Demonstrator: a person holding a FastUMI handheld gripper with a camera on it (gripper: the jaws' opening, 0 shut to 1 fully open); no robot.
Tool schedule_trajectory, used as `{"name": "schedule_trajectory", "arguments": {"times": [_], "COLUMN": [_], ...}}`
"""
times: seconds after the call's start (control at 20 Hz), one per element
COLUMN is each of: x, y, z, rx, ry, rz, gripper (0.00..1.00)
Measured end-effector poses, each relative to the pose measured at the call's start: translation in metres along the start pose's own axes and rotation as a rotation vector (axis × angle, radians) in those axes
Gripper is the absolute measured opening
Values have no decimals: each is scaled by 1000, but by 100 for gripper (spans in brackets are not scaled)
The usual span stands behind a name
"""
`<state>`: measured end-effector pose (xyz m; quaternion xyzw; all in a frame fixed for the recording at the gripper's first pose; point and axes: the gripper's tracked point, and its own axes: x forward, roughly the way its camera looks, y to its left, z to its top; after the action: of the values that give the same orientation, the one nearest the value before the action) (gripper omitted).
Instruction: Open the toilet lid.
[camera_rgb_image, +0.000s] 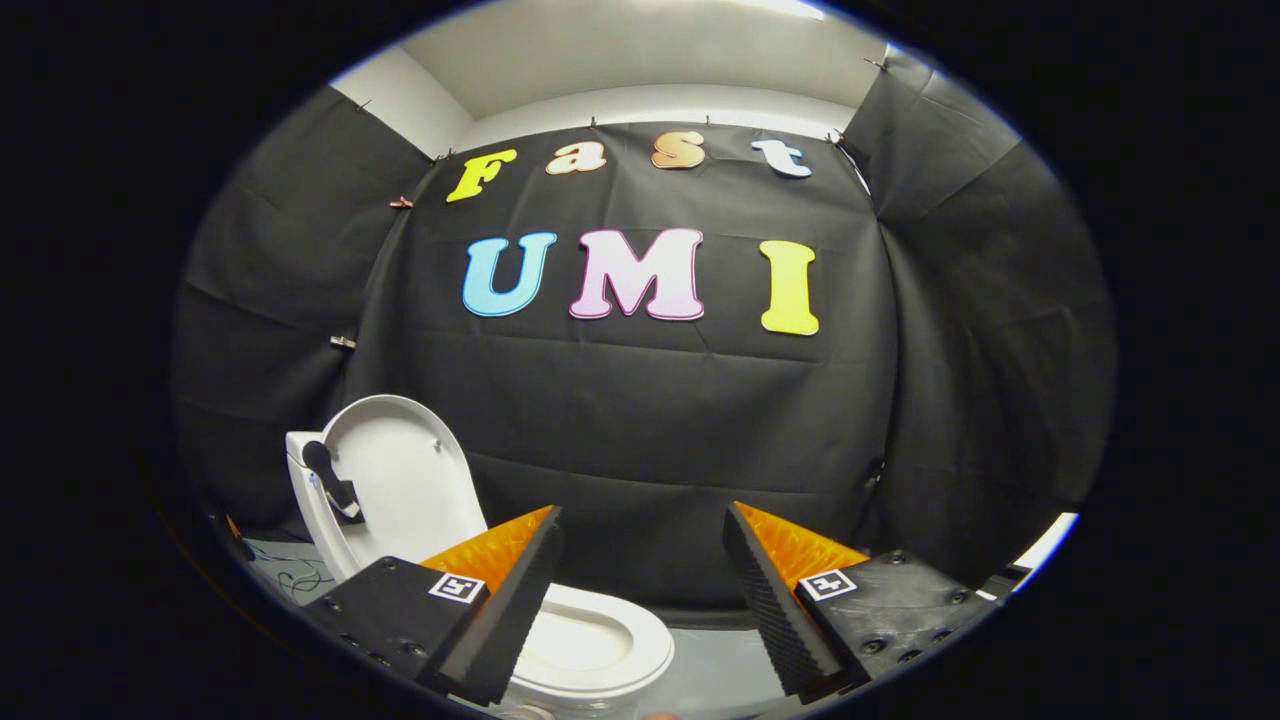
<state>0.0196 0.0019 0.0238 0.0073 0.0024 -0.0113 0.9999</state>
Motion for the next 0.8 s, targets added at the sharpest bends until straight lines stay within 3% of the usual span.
{"name": "schedule_trajectory", "arguments": {"times": [0.8], "x": [-2], "y": [16], "z": [-10], "rx": [10], "ry": [27], "rz": [38], "gripper": [98]}}
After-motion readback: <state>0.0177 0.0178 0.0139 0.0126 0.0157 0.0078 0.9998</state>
